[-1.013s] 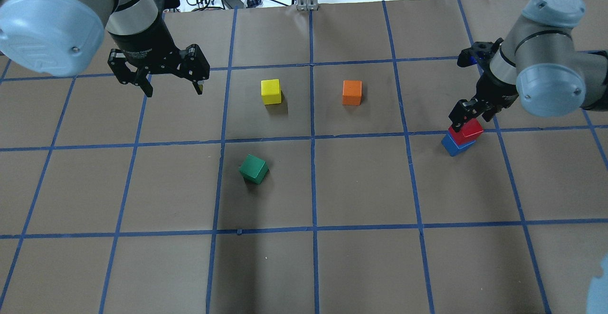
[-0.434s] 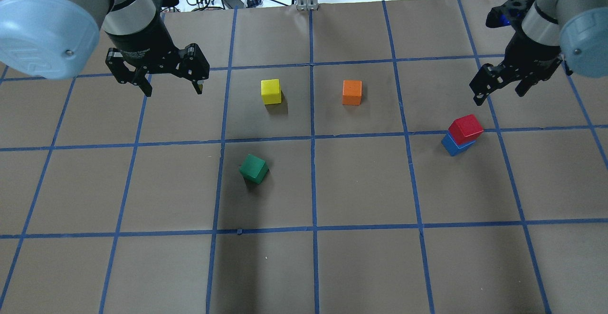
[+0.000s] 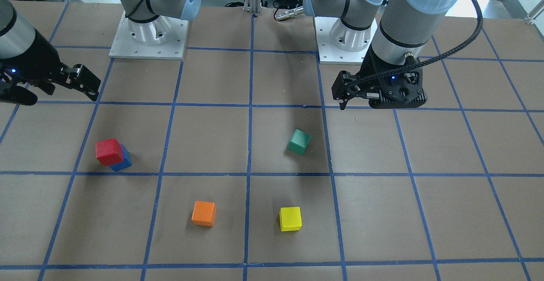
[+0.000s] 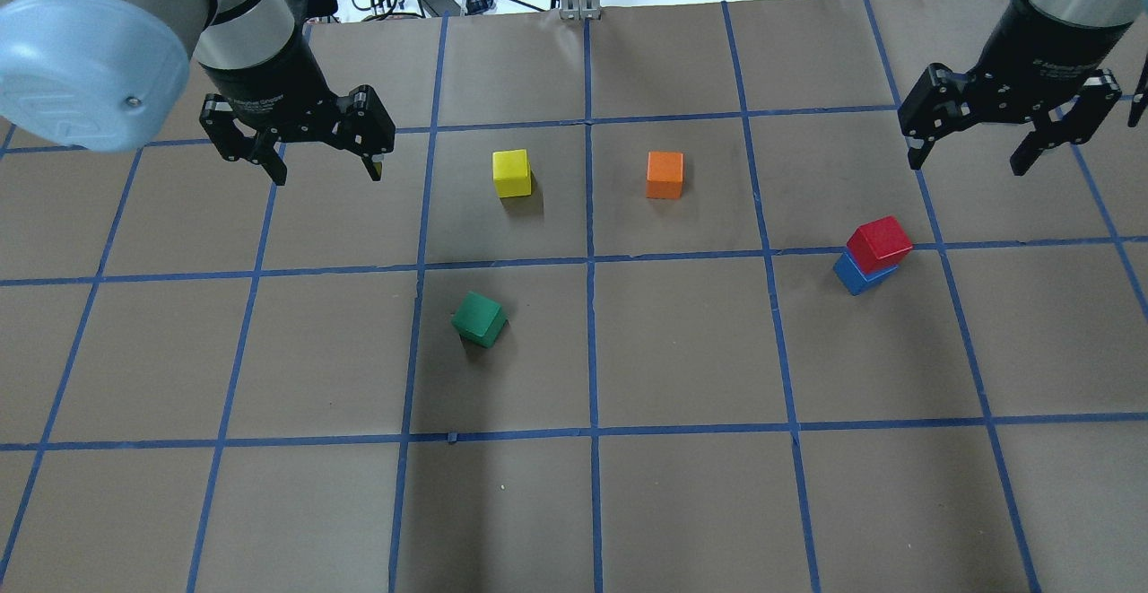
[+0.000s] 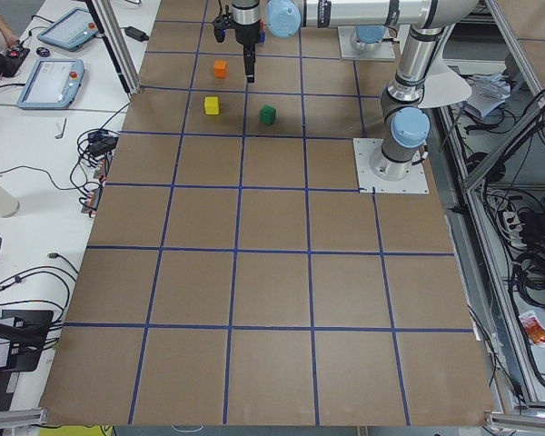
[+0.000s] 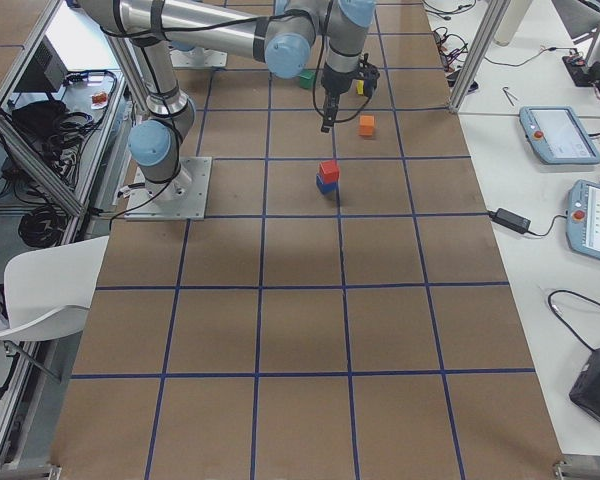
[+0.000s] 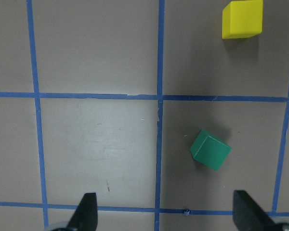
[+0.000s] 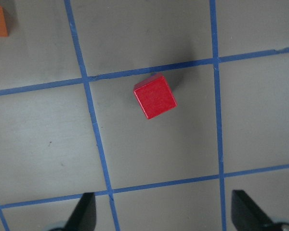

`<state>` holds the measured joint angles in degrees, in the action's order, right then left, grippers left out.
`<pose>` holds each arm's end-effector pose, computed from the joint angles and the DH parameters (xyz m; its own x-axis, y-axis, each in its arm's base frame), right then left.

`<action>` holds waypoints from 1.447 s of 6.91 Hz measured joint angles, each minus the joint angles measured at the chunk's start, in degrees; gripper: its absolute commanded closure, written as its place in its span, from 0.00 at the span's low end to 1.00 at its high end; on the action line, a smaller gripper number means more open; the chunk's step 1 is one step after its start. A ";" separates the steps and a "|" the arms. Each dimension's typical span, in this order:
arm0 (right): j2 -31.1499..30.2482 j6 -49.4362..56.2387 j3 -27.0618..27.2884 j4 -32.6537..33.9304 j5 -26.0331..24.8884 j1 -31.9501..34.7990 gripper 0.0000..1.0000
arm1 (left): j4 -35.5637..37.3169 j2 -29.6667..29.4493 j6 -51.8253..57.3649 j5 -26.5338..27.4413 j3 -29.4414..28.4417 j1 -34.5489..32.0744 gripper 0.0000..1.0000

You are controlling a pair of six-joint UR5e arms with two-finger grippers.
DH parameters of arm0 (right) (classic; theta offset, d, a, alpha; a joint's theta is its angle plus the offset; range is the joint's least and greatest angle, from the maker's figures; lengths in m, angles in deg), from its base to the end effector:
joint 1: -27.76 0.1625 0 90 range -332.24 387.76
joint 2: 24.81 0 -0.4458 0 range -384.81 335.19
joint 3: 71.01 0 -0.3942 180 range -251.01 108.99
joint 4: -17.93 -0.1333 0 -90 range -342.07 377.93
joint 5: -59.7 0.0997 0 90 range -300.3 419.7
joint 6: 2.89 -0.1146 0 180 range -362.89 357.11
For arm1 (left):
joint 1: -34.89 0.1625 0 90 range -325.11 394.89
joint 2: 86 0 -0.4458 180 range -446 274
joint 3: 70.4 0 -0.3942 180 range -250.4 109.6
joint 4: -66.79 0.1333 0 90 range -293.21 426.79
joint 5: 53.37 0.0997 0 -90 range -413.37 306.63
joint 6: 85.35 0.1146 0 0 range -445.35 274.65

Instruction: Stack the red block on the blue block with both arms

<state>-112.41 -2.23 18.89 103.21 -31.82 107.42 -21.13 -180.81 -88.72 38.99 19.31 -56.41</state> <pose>0.0388 -0.5128 0.4662 -0.9860 0.1650 0.0249 0.1668 0.9784 0.1225 -0.1405 -0.5220 0.4570 -0.9985 -0.0343 -0.0436 -0.0361 0.9985 0.0401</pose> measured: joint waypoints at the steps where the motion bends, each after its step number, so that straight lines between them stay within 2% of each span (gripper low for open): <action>1: -0.57 -5.20 -0.23 -0.49 0.10 4.21 0.00 | 0.06 -0.15 -0.11 -0.02 0.15 0.01 0.00; 3: -0.91 -9.70 -0.14 -0.47 0.29 8.91 0.00 | 0.09 -0.12 -0.18 0.01 0.17 0.02 0.00; 6: -1.74 -9.94 -0.15 -0.15 3.67 8.12 0.00 | 0.16 -0.26 -0.18 0.02 0.27 0.06 0.00; 10: -2.11 -10.31 0.16 -0.12 4.29 7.38 0.00 | 0.20 -0.13 -0.04 0.18 0.33 0.04 0.00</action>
